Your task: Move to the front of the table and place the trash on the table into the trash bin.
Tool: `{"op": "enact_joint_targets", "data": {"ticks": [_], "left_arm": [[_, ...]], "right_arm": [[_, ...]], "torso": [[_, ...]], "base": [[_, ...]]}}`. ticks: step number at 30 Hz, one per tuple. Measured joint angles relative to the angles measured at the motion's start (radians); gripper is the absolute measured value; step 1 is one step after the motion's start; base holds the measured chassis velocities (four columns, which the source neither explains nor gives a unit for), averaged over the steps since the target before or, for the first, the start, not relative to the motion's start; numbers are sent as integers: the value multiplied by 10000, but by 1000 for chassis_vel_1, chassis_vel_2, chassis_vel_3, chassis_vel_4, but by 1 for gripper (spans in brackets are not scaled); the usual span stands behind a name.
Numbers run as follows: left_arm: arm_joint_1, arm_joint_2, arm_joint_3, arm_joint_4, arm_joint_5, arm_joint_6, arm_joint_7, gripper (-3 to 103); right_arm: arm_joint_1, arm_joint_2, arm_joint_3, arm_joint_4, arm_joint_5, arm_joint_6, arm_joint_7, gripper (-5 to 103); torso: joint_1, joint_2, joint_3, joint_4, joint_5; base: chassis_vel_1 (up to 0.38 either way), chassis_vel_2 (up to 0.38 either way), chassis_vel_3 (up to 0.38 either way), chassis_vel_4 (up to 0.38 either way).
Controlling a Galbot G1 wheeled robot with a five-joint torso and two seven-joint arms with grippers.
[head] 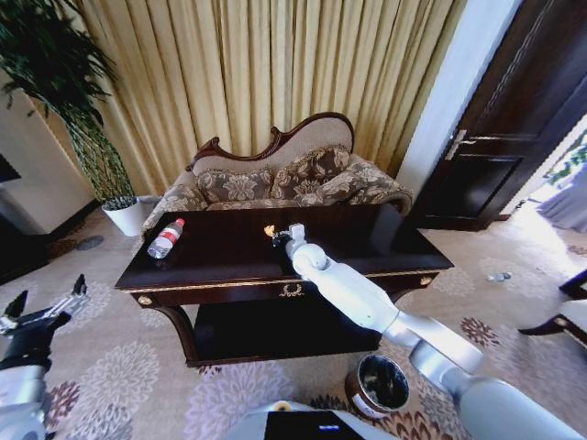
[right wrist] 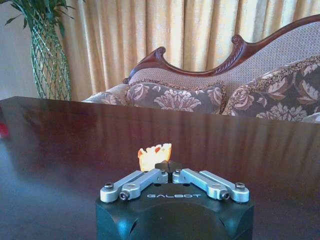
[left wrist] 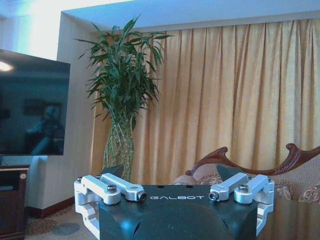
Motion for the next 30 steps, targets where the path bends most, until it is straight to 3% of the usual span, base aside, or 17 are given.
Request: {"op": "enact_joint_targets", "data": {"ticks": [11, 17, 21, 30], "left_arm": [[76, -87, -34, -91, 5, -91, 17, 100], [59, 174, -39, -78, -100, -64, 24, 100], [-270, 974, -31, 181, -564, 467, -26, 100], [-799, 2066, 906, 460, -584, 875, -351, 100]], "right_arm": [[-48, -234, 339, 740, 96, 143, 350, 0], [-256, -620, 1043, 1702, -597, 359, 771, 0], [-925, -1490, 1954, 2292, -1161, 375, 1042, 0], [-3056, -3334, 4243, 3121, -1648, 646, 696, 0]], "torso": [[0, 0, 0, 1, 0], [0, 0, 0, 2, 0], [-1, 0, 0, 0, 2], [-1, 0, -1, -4, 2]], "base": [[0, 0, 0, 0], [0, 0, 0, 0], [0, 0, 0, 0], [0, 0, 0, 0]]}}
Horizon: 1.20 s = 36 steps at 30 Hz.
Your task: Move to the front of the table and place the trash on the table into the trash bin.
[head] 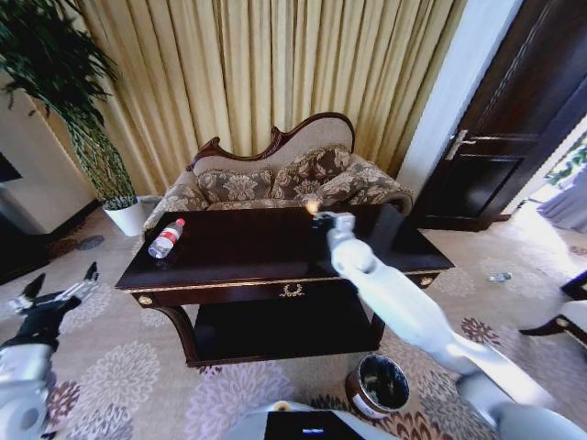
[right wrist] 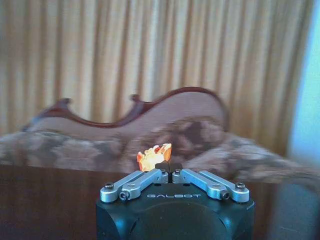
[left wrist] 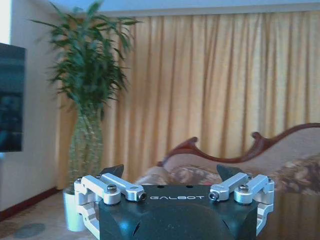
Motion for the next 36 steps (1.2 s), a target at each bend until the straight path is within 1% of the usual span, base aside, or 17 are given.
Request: {"op": "enact_joint_targets", "data": {"ticks": [2, 3, 4, 5, 6, 7, 10, 11, 13, 19, 21, 23, 25, 29, 34, 36], "left_arm": [[-165, 331, 391, 25, 0, 79, -82, 100], [-165, 331, 391, 25, 0, 79, -82, 100], [-209, 458, 520, 51, -2, 102, -97, 100], [-277, 736, 723, 158, -28, 120, -112, 100], [-322, 919, 815, 255, -41, 125, -113, 100], [-322, 919, 815, 255, -41, 125, -113, 100], [-563, 1675, 1157, 718, -289, 126, -112, 100], [-563, 1675, 1157, 718, -289, 126, -112, 100], [-906, 2079, 1372, 987, -708, 125, -69, 100], [-1254, 2381, 1671, 1245, -1003, 118, 109, 100], [-1289, 2451, 1748, 1397, -1024, 81, 339, 100], [-1292, 2464, 1759, 1455, -1022, 40, 426, 100], [-1302, 2473, 1749, 1551, -1022, -62, 688, 100], [-1348, 2470, 1669, 1625, -1029, -187, 965, 100], [-1385, 2429, 1635, 1661, -1019, -198, 1017, 100], [-1406, 2349, 1732, 1694, -848, -199, 1016, 100]], "right_arm": [[-779, -610, 540, 349, -90, 207, -10, 0], [-779, -610, 540, 349, -90, 207, -10, 0], [-1011, -804, 688, 470, -140, 302, 20, 0], [-1295, -1004, 890, 640, -179, 389, 60, 0], [-1449, -1074, 1026, 740, -184, 431, 71, 0], [-1449, -1074, 1026, 740, -184, 431, 71, 0], [-2072, -1267, 1556, 1179, -185, 671, 53, 0], [-2072, -1267, 1556, 1179, -185, 671, 53, 0], [-2655, -1355, 1976, 1601, -179, 900, -146, 0], [-3451, -1183, 2568, 2065, -235, 1182, -288, 0], [-3793, -1023, 2811, 2241, -256, 1290, -348, 0], [-3901, -973, 2879, 2290, -257, 1337, -399, 0], [-4079, -900, 3009, 2320, -293, 1471, -609, 0], [-4168, -846, 3106, 2283, -353, 1613, -868, 0], [-4167, -745, 3132, 2235, -385, 1644, -905, 0], [-4276, -625, 3079, 2190, -576, 1689, -922, 0]], "torso": [[0, -1, 0, -1, 2], [0, -1, 0, -1, 2], [0, 0, 0, -2, 1], [0, 0, 0, 5, 0], [0, -1, 1, 9, 0], [0, -1, 1, 9, 0], [0, 0, 0, 8, -3], [0, 0, 0, 8, -3], [1, 0, 0, 4, -3], [0, 0, 1, 2, -3], [1, 0, 1, 5, -3], [2, 0, 1, 7, -3], [3, -1, 1, 7, -3], [3, -1, 2, 4, -3], [4, -1, 2, 4, -2], [3, -1, 2, 6, -1]], "base": [[0, 0, 0, 0], [0, 0, 0, 0], [0, 0, 0, 0], [0, 0, 0, 0], [0, 0, 0, 0], [0, 0, 0, 0], [0, 0, 0, 0], [0, 0, 0, 0], [0, 0, 0, 0], [0, 0, 0, 0], [0, 0, 0, 0], [0, 0, 0, 0], [0, 0, 0, 0], [36, -37, -50, 46], [121, -130, -142, 147], [256, -255, -246, 252]]}}
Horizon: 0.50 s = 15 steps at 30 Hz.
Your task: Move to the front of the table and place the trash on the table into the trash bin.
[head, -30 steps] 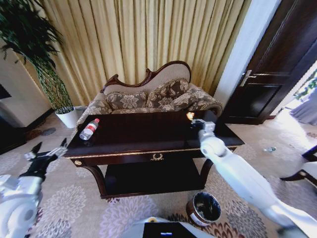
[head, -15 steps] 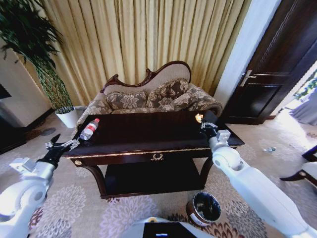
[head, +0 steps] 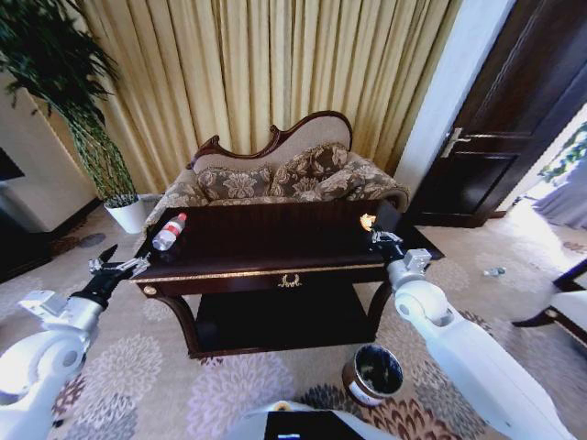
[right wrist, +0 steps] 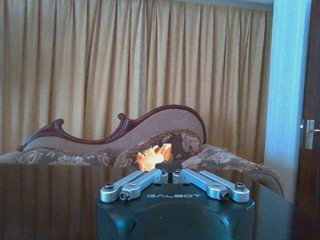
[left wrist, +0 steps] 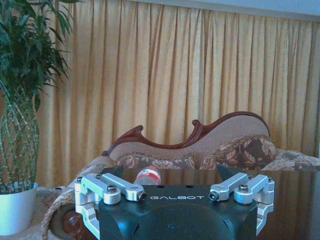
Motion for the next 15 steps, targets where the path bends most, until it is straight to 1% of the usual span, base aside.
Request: {"op": "enact_joint_targets", "data": {"ticks": [4, 11, 13, 15], "left_arm": [[-15, -40, 61, 0, 71, 0, -5, 100], [-72, -100, 135, -34, 163, 0, -36, 100], [-50, -139, 135, -46, 184, -1, -50, 100], [-41, -156, 133, -51, 189, -1, -50, 100]], "right_arm": [[-75, 18, -72, -12, -129, 1, -20, 0], [-51, 115, -328, -187, -428, 127, -25, 0], [-187, 255, -432, -403, -555, 57, -37, 0], [-285, 331, -471, -543, -627, -18, -67, 0]], "torso": [[-3, 1, -2, 0, -4], [-9, 6, -4, -5, -1], [-11, 7, -5, 5, -4], [-12, 8, -6, 7, -3]], "base": [[279, -282, -269, 282], [318, -314, -317, 306], [187, -261, -239, 304], [139, -231, -127, 183]]}}
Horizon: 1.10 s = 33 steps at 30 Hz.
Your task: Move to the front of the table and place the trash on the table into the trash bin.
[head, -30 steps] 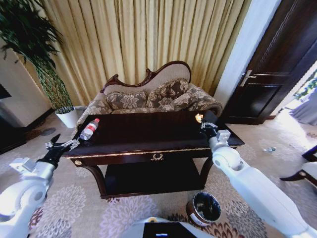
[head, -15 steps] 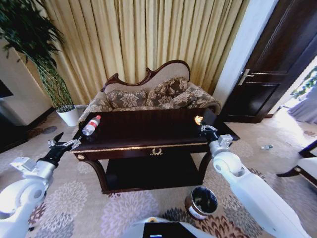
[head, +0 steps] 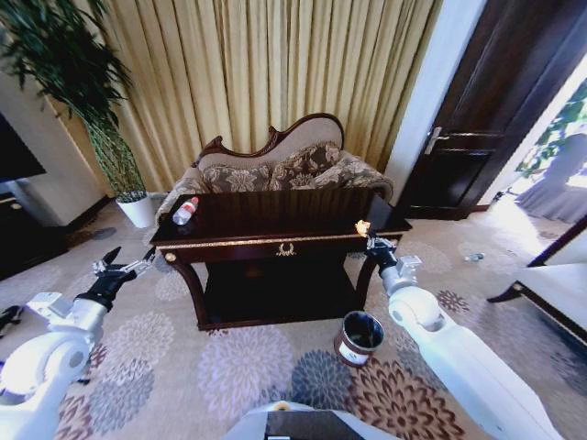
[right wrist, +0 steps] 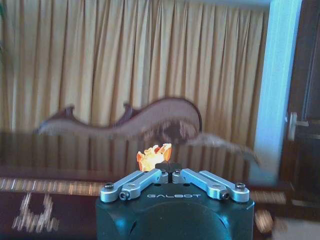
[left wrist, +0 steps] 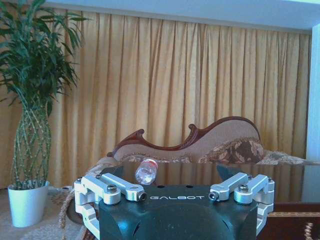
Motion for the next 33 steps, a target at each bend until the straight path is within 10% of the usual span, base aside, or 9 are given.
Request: {"op": "enact_joint_targets", "data": {"ticks": [16, 33], "left_arm": [[409, -263, -431, -379, 78, -40, -18, 100], [920, -511, -894, -956, 216, 10, -258, 100]], "right_arm": [[600, 1582, -829, -4891, -1792, -535, -336, 0], [1443, 2480, -405, -9514, -4810, 851, -1715, 2]], "torso": [[11, -10, 5, -4, 2], [10, -7, 4, -9, 3]], "base": [[-8, 9, -3, -8], [0, 0, 0, 0]]}}
